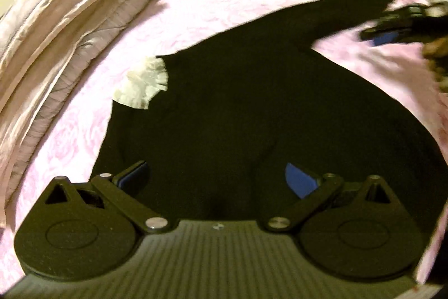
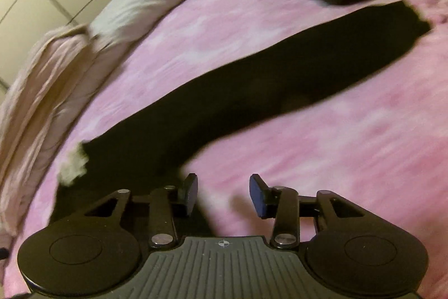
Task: Fold large clothes
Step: 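Reach the right gripper to the black sweater's sleeve cuff, then grasp the sleeve cuff with the right gripper and fold it across the body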
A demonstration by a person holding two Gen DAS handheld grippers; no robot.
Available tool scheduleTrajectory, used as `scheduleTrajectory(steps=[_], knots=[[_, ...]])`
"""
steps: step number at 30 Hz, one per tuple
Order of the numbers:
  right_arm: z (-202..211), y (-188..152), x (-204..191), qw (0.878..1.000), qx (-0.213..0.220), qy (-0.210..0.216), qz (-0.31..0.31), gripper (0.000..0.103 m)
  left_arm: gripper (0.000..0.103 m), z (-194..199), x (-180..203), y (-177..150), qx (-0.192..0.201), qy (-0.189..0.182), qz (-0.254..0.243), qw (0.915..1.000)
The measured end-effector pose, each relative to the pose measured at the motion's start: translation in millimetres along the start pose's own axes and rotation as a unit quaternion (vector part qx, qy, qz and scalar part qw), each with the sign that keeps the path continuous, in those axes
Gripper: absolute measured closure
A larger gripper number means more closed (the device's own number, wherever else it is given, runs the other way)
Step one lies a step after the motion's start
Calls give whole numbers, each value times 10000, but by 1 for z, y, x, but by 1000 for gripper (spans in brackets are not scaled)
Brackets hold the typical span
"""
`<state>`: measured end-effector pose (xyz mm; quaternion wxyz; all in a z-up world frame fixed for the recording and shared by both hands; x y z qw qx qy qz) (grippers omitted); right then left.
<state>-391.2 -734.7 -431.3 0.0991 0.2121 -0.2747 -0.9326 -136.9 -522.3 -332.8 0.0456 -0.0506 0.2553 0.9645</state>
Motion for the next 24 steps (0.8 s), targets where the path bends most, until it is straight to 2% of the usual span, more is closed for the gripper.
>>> scheduleTrajectory(steps=[5,9,13,19,22,24], knots=[[16,39,97,9963,315,-639,-486,64,1,-25,14,30,-63,328,457,9984],[14,61,166,9885,525,-927,-1077,64,2,-42,29,50,-148,523,593,9968],[8,79,216,9811,846,-827,-1531,65,2,-55,43,61,-272,585,609,9961],[2,91,251,9665,1171,-514,-2224,65,2,-64,58,74,-291,488,587,9967],[11,94,251,9656,1151,-642,-2241,99,2,-58,58,75,-157,531,558,9969],[22,101,233,9720,1144,-824,-1879,100,1,-52,52,72,-61,623,543,9966]])
Point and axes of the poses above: each gripper's, at about its wrist camera, not at the fingertips, and z roughly against the way its jaws point, x to its right, y to its top, the point moved 4 cm from there along -z, roughly the way its jaws point, and after that the axes turned 10 degrees about z, right-handed, at the moved point
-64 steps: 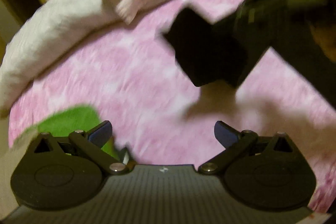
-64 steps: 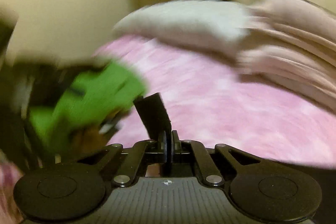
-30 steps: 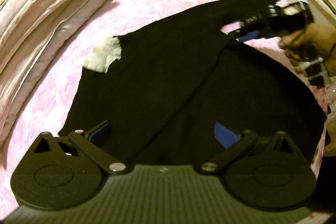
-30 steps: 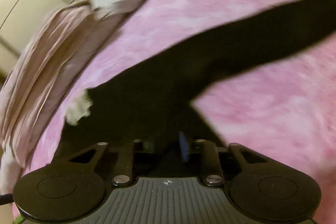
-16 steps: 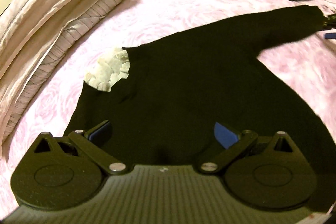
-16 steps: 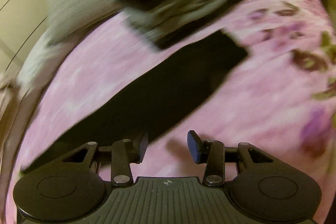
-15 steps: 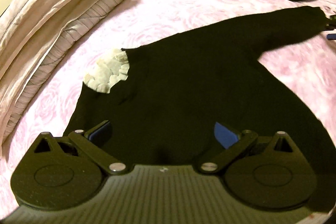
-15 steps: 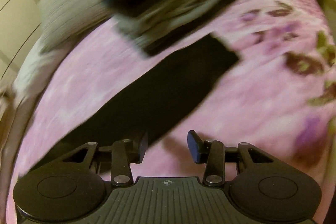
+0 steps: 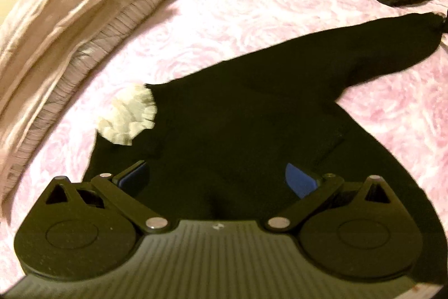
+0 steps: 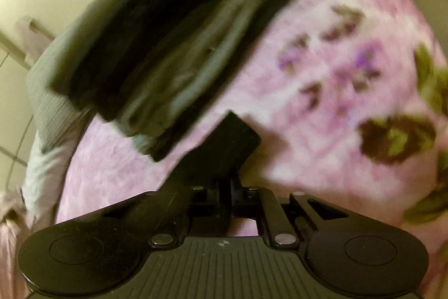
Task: Fold large clothes
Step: 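Grasp the sleeve cuff with the right gripper and fold it across the body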
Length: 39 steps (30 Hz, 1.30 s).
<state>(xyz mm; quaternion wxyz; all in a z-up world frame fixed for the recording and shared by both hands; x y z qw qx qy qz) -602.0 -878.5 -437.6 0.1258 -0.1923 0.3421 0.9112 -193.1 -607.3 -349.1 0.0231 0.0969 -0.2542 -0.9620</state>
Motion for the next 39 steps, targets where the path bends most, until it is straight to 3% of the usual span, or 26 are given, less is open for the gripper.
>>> scheduleTrajectory(steps=[4,7,10,15,16,17,19,21,25,30,34,35,39], knots=[[32,0,-77,9897,182,18,1418,100,1,17,-25,-12,199,153,110,9996],[57,-18,-163,9694,390,552,2359,100,1,34,-57,-28,154,205,437,9987],[90,-53,-260,9399,616,1365,3069,100,1,50,-94,-49,70,359,774,9963],[148,-161,-415,8692,758,2958,3889,100,1,78,-171,-98,4,641,1362,9886],[152,-193,-441,8491,648,3290,4082,94,1,83,-187,-109,-19,714,1437,9870],[150,-226,-461,8285,409,3568,4296,69,1,86,-201,-119,-35,778,1489,9858],[141,-297,-487,7956,-114,3665,4822,39,1,89,-227,-137,-78,863,1599,9833],[139,-338,-492,7834,-419,3658,5007,39,1,90,-247,-152,-80,891,1682,9817],[137,-363,-468,7961,-713,3300,5023,39,1,80,-268,-169,-85,780,1750,9814],[116,-340,-415,8285,-1046,2394,4953,39,5,49,-263,-159,15,305,1726,9845],[94,-311,-380,8512,-1100,1746,4826,39,25,11,-263,-132,59,-91,2077,9781],[90,-304,-373,8537,-1088,1619,4829,39,37,1,-265,-124,83,-176,2223,9748],[73,-284,-354,8562,-1069,1377,4864,39,49,-40,-268,-94,88,-388,2669,9629]])
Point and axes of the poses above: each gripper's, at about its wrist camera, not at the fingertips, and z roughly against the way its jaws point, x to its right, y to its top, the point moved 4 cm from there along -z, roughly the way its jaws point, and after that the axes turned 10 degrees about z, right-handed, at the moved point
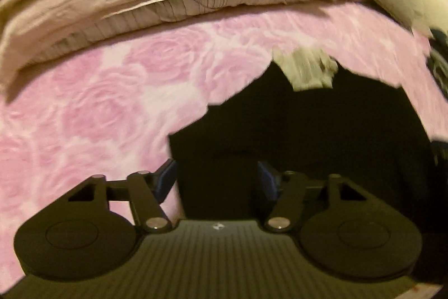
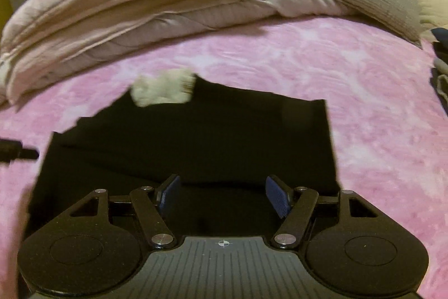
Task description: Fold large clothes
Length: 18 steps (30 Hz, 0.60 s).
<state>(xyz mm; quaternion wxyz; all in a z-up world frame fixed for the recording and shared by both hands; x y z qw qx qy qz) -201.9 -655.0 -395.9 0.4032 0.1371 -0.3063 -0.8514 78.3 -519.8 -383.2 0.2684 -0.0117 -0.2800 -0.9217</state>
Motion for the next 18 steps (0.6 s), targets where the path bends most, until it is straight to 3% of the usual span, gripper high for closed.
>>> scheduleTrajectory(steps=[3,4,6,11,14,18], knots=[[-10,-4,16,9999,-80,-79,11,39,54,-30,4,9,-133,52,152,9998],[-13,-6,21,9999,-113,-97,3,39,64,-39,4,10,-209,73,191,9996],[-21,-10,30,9998,-162,-150,-12,39,71,-49,3,9,-287,62,298,9991],[-28,-15,47,9994,-266,-216,-45,39,93,-39,6,18,-147,136,379,9991],[-27,-12,51,9994,-265,-200,-9,39,95,-5,9,28,367,165,204,9990],[-31,-13,51,9994,-299,-147,80,39,95,-23,-6,11,-1,300,327,9990]])
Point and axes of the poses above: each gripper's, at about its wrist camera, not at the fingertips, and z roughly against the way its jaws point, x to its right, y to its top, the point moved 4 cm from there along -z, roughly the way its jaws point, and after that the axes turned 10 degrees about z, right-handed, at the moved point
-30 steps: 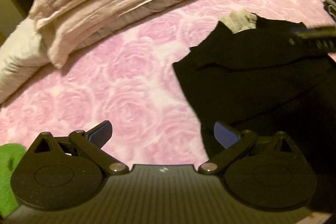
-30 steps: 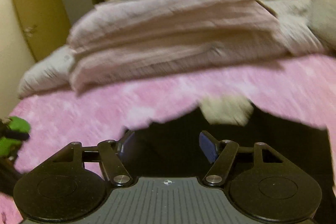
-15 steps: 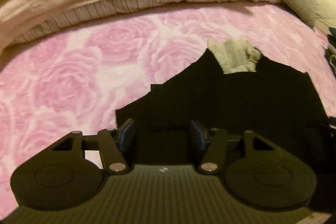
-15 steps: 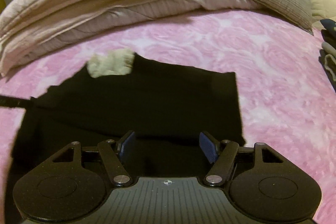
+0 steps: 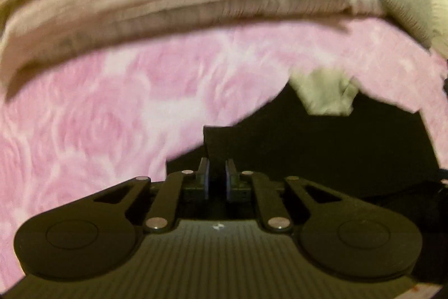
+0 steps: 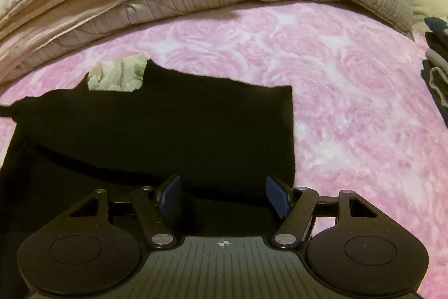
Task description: Fold large clothes
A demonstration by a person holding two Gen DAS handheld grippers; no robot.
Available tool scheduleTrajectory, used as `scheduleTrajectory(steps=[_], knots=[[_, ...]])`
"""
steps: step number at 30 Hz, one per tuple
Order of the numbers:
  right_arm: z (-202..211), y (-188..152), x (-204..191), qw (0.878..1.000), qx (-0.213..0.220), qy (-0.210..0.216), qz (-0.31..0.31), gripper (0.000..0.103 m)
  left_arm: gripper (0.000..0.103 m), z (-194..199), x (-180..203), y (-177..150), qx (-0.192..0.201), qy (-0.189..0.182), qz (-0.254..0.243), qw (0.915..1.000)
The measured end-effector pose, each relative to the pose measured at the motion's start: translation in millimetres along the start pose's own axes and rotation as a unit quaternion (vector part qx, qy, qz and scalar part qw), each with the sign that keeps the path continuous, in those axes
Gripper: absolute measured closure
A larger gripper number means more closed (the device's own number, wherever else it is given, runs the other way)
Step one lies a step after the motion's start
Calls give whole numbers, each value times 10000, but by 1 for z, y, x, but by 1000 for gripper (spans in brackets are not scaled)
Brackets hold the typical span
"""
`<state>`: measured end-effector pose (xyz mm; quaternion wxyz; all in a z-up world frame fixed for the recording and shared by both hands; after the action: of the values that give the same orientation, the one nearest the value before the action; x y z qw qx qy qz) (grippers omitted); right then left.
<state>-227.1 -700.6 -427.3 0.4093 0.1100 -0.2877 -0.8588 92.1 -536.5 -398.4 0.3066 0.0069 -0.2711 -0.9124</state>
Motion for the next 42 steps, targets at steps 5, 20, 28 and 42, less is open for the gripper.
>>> scheduleTrajectory(steps=[5,20,28,42], knots=[[-9,-5,-2,9998,-123,81,154,39,95,-14,-2,-16,-12,141,-284,9995],[49,-36,64,9960,-317,-114,-828,39,74,73,27,-73,-249,213,-772,9965],[61,-103,44,9919,-1105,628,-70,39,69,94,60,-187,-748,236,-1103,9908],[176,-188,-17,9750,-766,1218,1691,39,53,179,64,-322,-633,-117,-3247,9436]])
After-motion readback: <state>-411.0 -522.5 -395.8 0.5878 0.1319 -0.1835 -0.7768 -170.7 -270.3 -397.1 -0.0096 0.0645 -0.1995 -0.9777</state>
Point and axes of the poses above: each gripper's, at about its wrist camera, not at the fingertips, and z roughly against the way its jaws point, x to its right, y to its top, the point moved 4 cm from there along -z, roughly the way its jaws point, and after that the axes turned 10 degrees about z, right-handed, at the moved point
